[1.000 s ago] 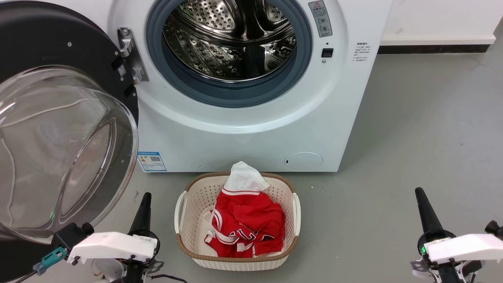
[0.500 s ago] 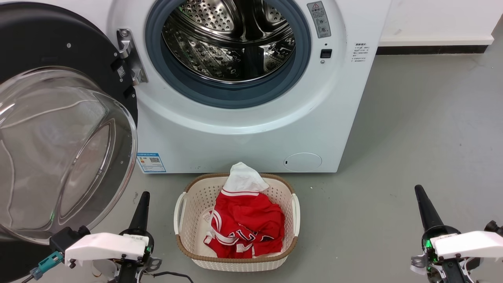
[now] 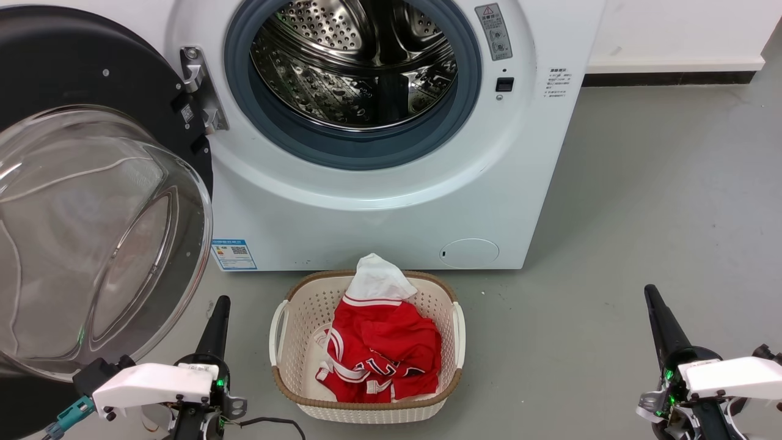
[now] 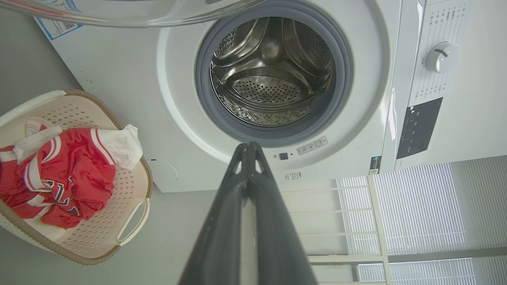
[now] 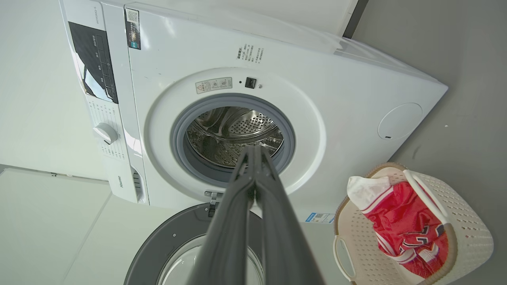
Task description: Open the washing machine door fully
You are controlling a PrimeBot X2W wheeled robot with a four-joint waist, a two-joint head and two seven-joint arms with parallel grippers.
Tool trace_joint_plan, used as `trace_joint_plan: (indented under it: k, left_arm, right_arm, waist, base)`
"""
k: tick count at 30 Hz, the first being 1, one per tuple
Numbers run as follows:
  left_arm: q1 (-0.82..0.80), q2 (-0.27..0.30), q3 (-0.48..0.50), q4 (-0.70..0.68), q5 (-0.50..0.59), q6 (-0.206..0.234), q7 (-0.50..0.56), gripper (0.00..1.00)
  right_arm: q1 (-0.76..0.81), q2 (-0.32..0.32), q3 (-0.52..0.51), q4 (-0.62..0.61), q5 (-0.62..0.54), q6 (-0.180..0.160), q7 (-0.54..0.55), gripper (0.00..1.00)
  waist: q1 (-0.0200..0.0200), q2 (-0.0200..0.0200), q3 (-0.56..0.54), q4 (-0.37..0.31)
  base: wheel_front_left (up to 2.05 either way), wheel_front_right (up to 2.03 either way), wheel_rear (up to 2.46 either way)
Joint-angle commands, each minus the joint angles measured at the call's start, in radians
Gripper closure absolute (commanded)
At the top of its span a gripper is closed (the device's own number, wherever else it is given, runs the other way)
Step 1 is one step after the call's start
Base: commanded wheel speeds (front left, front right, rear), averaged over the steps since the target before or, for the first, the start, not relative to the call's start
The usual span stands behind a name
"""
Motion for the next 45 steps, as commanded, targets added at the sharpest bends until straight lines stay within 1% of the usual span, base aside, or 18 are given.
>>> trace_joint_plan:
  k: [1,32,45]
  left_arm:
    - [-0.019,-0.001,0.007,-0.001,-0.015,-0.011,0.004,1.00]
    - [-0.021,-0.026,0.066,0.015,-0.220,-0.055,0.066,1.00]
    - [-0.021,-0.028,0.069,0.015,-0.215,-0.054,0.068,1.00]
  right_arm:
    - [-0.024,-0.004,-0.002,0.002,0.018,0.000,0.003,1.00]
    - [-0.050,0.000,-0.015,0.042,0.249,0.000,0.047,1.00]
    - [-0.049,0.003,-0.018,0.042,0.243,0.000,0.048,1.00]
  waist:
    - [-0.0001,-0.0001,0.000,0.000]
    - [-0.0001,-0.0001,-0.008,-0.009]
    - [-0.0001,-0.0001,-0.008,-0.009]
  base:
    - [0.00,0.00,0.00]
    - [0.00,0.00,0.00]
    - [0.00,0.00,0.00]
